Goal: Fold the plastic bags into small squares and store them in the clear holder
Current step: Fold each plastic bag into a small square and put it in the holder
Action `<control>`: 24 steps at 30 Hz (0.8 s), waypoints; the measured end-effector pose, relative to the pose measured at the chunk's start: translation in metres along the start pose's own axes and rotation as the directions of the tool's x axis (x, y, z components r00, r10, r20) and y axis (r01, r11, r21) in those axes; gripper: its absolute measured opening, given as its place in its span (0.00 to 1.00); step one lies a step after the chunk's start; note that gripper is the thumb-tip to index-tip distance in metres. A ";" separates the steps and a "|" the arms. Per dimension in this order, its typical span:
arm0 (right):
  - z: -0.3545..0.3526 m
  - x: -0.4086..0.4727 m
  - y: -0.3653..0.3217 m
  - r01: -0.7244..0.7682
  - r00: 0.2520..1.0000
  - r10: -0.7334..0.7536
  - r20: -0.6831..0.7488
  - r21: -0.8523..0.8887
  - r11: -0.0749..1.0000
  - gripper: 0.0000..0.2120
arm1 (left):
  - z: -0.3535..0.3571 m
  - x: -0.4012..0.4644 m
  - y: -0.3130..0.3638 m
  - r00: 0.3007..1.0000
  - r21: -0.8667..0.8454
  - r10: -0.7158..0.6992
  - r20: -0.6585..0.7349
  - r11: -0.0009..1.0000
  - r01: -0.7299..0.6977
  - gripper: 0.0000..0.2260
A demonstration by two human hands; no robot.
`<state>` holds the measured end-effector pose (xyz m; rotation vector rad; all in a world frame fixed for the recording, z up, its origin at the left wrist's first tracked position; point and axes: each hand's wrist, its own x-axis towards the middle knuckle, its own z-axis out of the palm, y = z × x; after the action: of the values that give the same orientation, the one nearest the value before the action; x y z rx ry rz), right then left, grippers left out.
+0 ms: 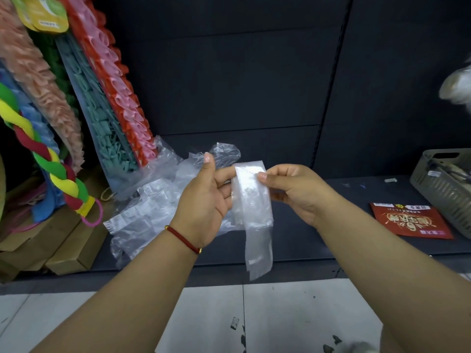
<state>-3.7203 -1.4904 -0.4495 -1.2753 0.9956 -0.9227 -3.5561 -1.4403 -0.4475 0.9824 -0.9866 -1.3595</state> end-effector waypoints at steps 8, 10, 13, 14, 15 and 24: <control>0.009 -0.001 0.003 0.046 0.999 -0.044 -0.029 0.056 0.997 0.06 | 0.002 -0.004 -0.004 0.989 0.073 0.132 -0.071 0.989 -0.127 0.09; 0.009 -0.002 0.004 0.059 0.998 -0.056 -0.043 0.072 0.996 0.07 | 0.002 -0.003 -0.006 0.986 0.119 0.151 -0.064 0.983 -0.143 0.12; 0.011 -0.003 0.004 0.075 0.996 -0.070 -0.056 0.088 0.993 0.07 | 0.004 -0.006 -0.005 0.984 0.130 0.168 -0.054 0.979 -0.160 0.15; 0.011 -0.004 0.004 0.085 0.995 -0.080 -0.064 0.086 0.993 0.06 | 0.004 -0.006 -0.004 0.984 0.128 0.169 -0.055 0.979 -0.161 0.16; 0.012 -0.004 0.005 0.096 0.993 -0.090 -0.073 0.085 0.992 0.07 | 0.005 -0.007 -0.003 0.984 0.127 0.169 -0.063 0.979 -0.160 0.16; 0.012 -0.002 0.006 0.171 0.960 -0.143 -0.239 0.101 0.980 0.13 | 0.012 -0.007 -0.018 0.982 0.318 0.031 -0.188 0.947 0.031 0.06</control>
<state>-3.7095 -1.4841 -0.4554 -1.1752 1.0104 -1.2590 -3.5728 -1.4326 -0.4607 1.3305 -1.0799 -1.0988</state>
